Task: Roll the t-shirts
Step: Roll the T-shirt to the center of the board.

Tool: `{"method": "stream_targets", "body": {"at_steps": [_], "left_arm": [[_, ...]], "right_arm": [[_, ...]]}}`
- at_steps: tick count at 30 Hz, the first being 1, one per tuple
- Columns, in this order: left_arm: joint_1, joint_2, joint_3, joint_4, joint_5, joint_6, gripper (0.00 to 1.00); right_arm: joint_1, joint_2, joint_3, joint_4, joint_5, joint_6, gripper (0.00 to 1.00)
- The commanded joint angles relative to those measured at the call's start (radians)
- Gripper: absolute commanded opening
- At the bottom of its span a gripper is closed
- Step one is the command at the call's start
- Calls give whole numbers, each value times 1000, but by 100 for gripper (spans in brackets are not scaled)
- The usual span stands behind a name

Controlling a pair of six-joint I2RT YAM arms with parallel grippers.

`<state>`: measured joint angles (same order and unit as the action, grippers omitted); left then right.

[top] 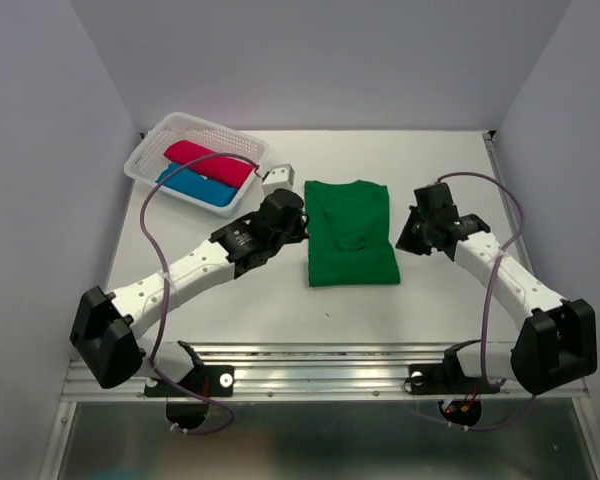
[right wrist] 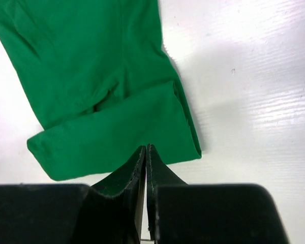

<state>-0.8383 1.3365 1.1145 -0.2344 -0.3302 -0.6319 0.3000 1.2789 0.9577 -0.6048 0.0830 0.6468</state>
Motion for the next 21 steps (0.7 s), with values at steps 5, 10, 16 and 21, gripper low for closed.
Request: {"method": "stream_targets", "body": {"at_steps": [5,10,16,21], "left_arm": [[-36,58,-94,-91,-118,-86,1],[-38,0,-131,-113,-70,-135,3],[-38,-19,-183,-111,25,-186,15],[-39,-37,-223,-86,76,-199,31]], "right_arm": [[157,82,101,17,-105,50,13],[211,242,99,104,-88,76,13],[211,437,142,116,1,76,11],[211,352,269,45,29,48,16]]}}
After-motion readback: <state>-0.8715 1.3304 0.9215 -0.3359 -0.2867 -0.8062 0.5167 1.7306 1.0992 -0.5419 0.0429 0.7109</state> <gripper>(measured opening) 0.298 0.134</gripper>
